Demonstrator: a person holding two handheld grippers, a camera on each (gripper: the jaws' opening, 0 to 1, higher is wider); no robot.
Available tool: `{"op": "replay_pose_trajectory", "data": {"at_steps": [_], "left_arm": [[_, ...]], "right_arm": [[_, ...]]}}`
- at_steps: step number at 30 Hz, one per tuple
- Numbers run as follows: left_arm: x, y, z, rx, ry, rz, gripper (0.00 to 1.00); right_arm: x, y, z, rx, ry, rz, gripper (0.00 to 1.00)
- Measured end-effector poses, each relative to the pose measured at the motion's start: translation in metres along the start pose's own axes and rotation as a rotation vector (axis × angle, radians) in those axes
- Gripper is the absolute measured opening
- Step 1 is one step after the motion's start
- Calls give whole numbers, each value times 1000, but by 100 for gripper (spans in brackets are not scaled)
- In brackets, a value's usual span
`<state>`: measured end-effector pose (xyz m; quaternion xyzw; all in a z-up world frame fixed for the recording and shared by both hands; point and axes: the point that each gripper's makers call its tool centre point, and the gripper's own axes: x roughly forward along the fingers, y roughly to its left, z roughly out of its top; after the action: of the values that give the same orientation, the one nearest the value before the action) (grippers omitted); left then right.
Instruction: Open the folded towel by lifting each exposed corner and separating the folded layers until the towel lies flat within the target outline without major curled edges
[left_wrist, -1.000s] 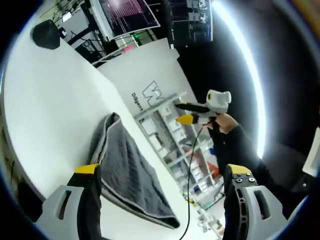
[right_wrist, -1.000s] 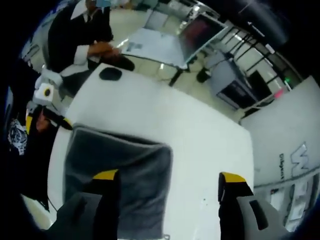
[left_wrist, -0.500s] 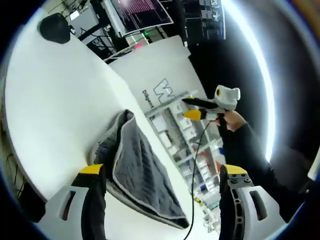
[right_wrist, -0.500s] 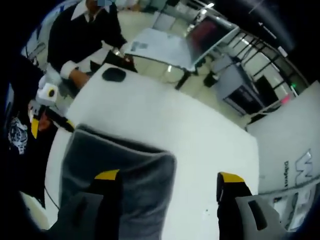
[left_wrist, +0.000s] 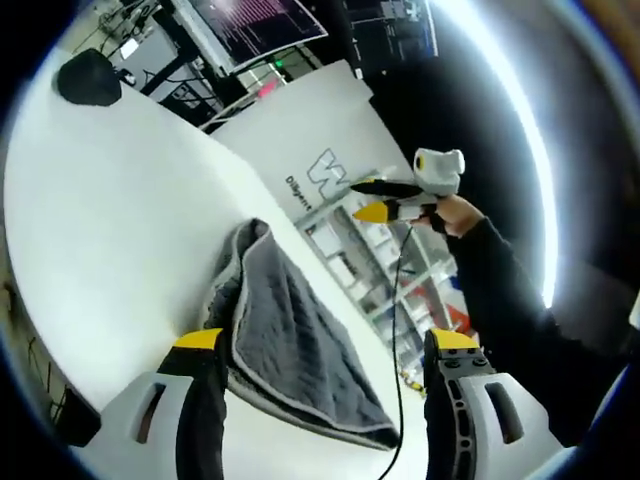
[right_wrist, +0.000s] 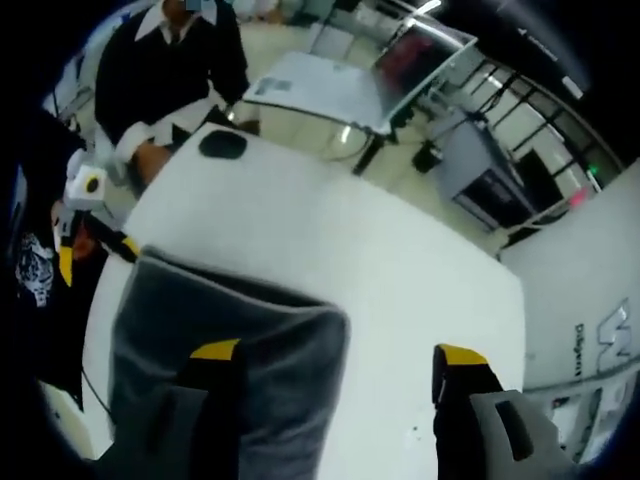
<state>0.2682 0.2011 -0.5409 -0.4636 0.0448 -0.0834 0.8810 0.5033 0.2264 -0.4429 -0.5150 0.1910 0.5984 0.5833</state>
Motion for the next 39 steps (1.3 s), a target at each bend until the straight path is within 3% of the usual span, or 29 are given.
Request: {"op": "replay_pose_trajectory", "data": {"at_steps": [7,15,19,23,26,30,39], "left_arm": [[3,10,1,-7,11,17,69],[4,19,3,10,16,36,49],[8,25,1,10,28,51,46],[9,29,1,72,44,75,39],[10,38,0,58,49,99,32],[10,41,1,40,47,113,28],[7,48,2,36,37,125,7]], "right_arm": [[6,1,3,4,-5,4,75],[16,3,8,-10,-3,22,73],[22,4,12,-21,-1,31,72],[25,5,13,-27,-2,43,72],[29,-4,14,-24,-5,48,71],[32,-7,11,-38,8,65,66],[41,-6,16,-144,26,119,56]]}}
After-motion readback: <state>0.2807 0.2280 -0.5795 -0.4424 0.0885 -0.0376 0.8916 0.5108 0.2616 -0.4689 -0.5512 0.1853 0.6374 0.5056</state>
